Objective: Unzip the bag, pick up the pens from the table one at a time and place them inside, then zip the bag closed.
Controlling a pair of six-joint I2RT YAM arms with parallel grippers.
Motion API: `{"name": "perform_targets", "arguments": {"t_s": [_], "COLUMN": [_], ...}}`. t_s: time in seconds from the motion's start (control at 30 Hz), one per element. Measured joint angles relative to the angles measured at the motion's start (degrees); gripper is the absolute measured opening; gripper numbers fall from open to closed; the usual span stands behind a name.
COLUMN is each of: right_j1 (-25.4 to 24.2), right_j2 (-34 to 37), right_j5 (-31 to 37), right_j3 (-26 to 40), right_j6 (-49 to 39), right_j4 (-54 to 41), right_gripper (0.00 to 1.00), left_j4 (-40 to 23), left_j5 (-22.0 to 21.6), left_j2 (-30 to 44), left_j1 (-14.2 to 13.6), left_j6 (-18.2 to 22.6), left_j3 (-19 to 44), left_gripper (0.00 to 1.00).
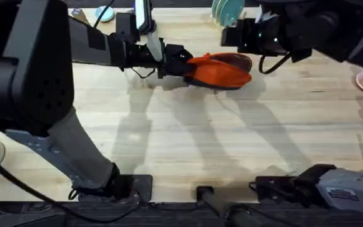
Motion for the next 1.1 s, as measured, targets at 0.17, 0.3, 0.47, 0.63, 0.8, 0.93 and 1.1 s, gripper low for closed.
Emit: {"name": "perform_targets", "arguments": {"t_s": [0.17,0.3,0.47,0.63,0.8,0.93,1.1], "right_j1": [0.0,-0.02,-0.39,-2.11,-3.3,-3.52,-3.52], "right_j2": [0.0,0.0,0.79,7.38,18.22,27.37,33.76], "right_j5": [-1.65,-3.17,-5.92,-8.53,-11.52,-15.09,-19.16], "right_j3": [4.42,8.98,15.81,26.81,39.6,49.31,54.71], "right_j6": [-1.37,-3.3,-5.05,-6.71,-8.8,-11.18,-13.04], "right_j4": [-6.37,-10.5,-15.58,-24.5,-35.12,-41.15,-41.98], "right_gripper": [0.995,0.996,0.996,0.996,0.996,0.996,0.995], "left_j4": [0.0,0.0,0.0,0.0,-0.02,0.0,-0.01], "left_j5": [0.0,-0.01,0.0,-0.02,-0.02,-0.02,-0.02], "left_j2": [0.0,0.0,0.0,0.0,0.0,0.0,0.0], "left_j1": [0.0,0.0,0.0,0.0,0.0,0.0,0.0], "left_j6": [0.0,0.0,0.0,0.0,0.0,0.0,-0.01], "left_j3": [0.0,0.0,0.0,0.0,0.0,0.0,0.0], "left_gripper": [0.042,0.042,0.042,0.042,0.042,0.042,0.042]}}
